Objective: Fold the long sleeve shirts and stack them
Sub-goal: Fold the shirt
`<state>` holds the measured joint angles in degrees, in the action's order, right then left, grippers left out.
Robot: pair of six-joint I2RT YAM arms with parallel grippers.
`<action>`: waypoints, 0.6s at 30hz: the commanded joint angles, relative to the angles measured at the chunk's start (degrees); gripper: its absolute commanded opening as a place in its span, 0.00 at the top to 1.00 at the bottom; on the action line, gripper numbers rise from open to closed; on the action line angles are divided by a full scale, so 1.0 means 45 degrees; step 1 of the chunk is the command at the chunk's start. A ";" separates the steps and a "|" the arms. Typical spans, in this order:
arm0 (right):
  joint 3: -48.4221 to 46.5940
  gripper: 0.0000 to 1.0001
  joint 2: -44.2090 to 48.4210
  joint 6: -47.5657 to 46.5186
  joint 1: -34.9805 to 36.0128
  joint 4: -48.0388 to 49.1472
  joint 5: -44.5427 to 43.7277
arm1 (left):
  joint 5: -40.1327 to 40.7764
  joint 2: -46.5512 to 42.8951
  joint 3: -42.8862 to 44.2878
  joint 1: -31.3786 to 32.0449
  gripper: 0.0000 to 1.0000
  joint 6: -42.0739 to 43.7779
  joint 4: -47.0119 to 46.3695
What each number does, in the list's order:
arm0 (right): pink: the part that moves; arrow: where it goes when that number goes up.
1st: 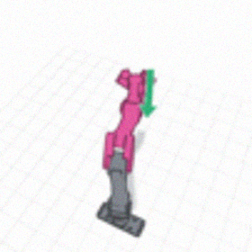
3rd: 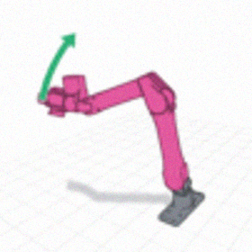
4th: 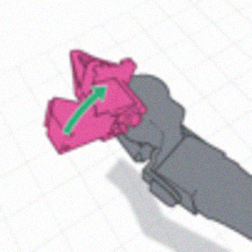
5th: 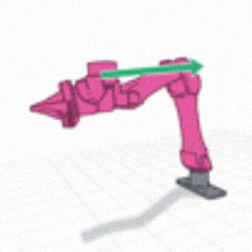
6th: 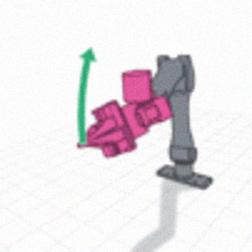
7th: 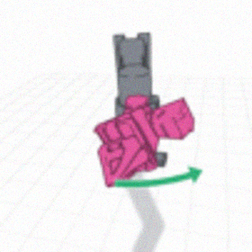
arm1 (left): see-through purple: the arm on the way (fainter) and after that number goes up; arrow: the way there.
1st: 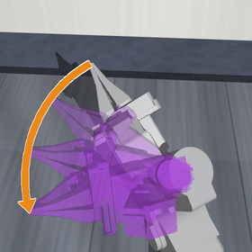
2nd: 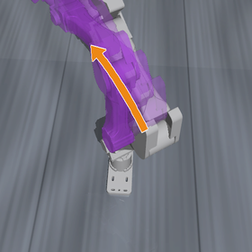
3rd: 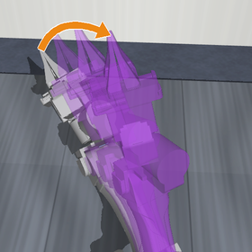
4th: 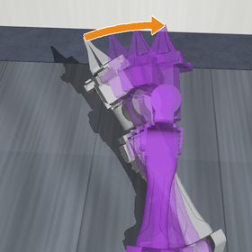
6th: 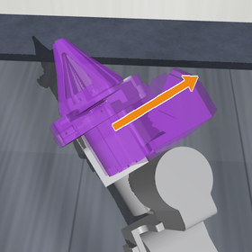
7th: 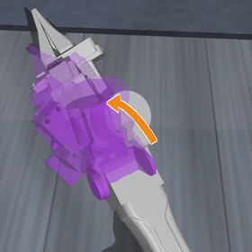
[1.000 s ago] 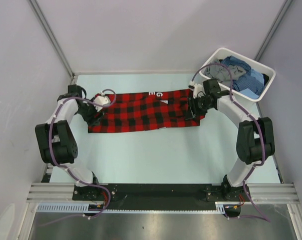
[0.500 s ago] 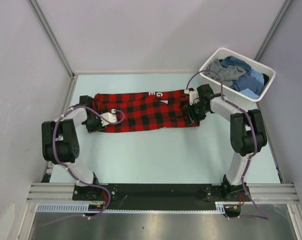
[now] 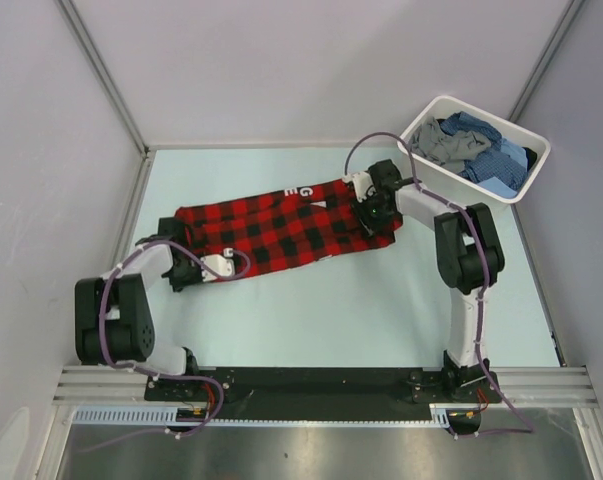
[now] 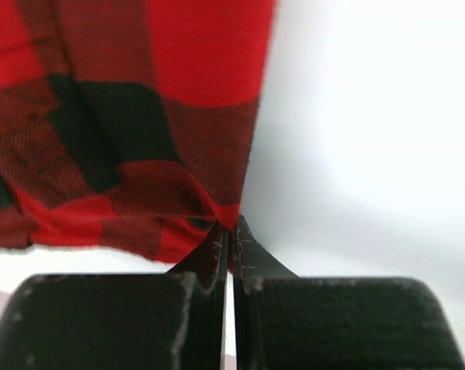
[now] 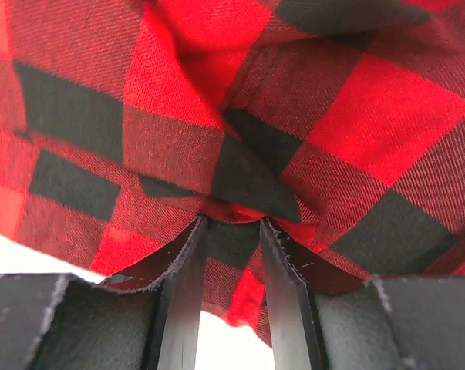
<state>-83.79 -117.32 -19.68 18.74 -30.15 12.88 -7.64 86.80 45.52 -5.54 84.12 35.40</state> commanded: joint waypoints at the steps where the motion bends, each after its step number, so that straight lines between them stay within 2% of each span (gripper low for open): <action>1: -0.1825 0.61 -0.1134 -0.0802 0.0503 0.0804 -0.0559 | -0.0665 -0.1609 -0.1305 0.0565 0.99 0.0311 0.3869; 2: -0.2158 0.61 -0.1156 -0.0705 0.0484 0.0686 -0.0559 | -0.0840 -0.1846 -0.1248 0.0819 0.76 0.0195 0.4452; 3: -0.2838 0.61 -0.1156 -0.0318 0.0406 0.0491 -0.0501 | -0.1228 -0.2023 -0.0977 0.0840 0.64 -0.0328 0.4671; 4: -0.3096 0.60 -0.1059 -0.0043 0.0173 0.0277 -0.0307 | -0.1619 -0.2140 -0.0549 0.0841 0.57 -0.0720 0.4905; 5: -0.3254 0.59 -0.0536 0.0404 -0.0003 -0.0189 0.0430 | -0.2512 -0.2006 0.0732 0.0841 0.51 -0.1130 0.5487; 7: -0.2984 0.54 0.0266 0.2096 -0.0413 -0.0447 0.1448 | -0.3454 -0.1383 0.2396 0.0840 0.48 -0.2321 0.6116; 8: -0.2595 0.52 0.1352 0.2707 -0.0782 -0.0390 0.2401 | -0.4445 -0.0548 0.4106 0.0802 0.47 -0.2789 0.6408; 10: -0.1098 0.42 0.2412 0.4305 -0.1078 -0.0021 0.3264 | -0.4980 0.0315 0.5639 0.0802 0.47 -0.4215 0.6237; 11: -0.0546 0.38 0.3308 0.4837 -0.1234 0.0156 0.3328 | -0.5156 0.1344 0.6962 0.0763 0.47 -0.4645 0.5810; 13: 0.0992 0.36 0.4094 0.6087 -0.1216 0.1011 0.2340 | -0.5003 0.2500 0.8180 0.0743 0.47 -0.5818 0.5320; 14: 0.1408 0.36 0.4368 0.7407 -0.1158 0.1307 0.1810 | -0.4944 0.3068 0.9443 0.0646 0.47 -0.6073 0.5105; 16: 0.2287 0.40 0.4742 0.8451 -0.1138 0.1795 0.0368 | -0.4690 0.4728 1.0757 0.0510 0.47 -0.6951 0.4850; 18: 0.2544 0.43 0.4568 0.9352 -0.1099 0.1876 -0.0127 | -0.4359 0.6324 1.2788 0.0256 0.47 -0.7886 0.4712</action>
<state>-76.38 -95.57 8.19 12.43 -25.91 18.85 -25.96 104.20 91.59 -2.46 59.88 58.02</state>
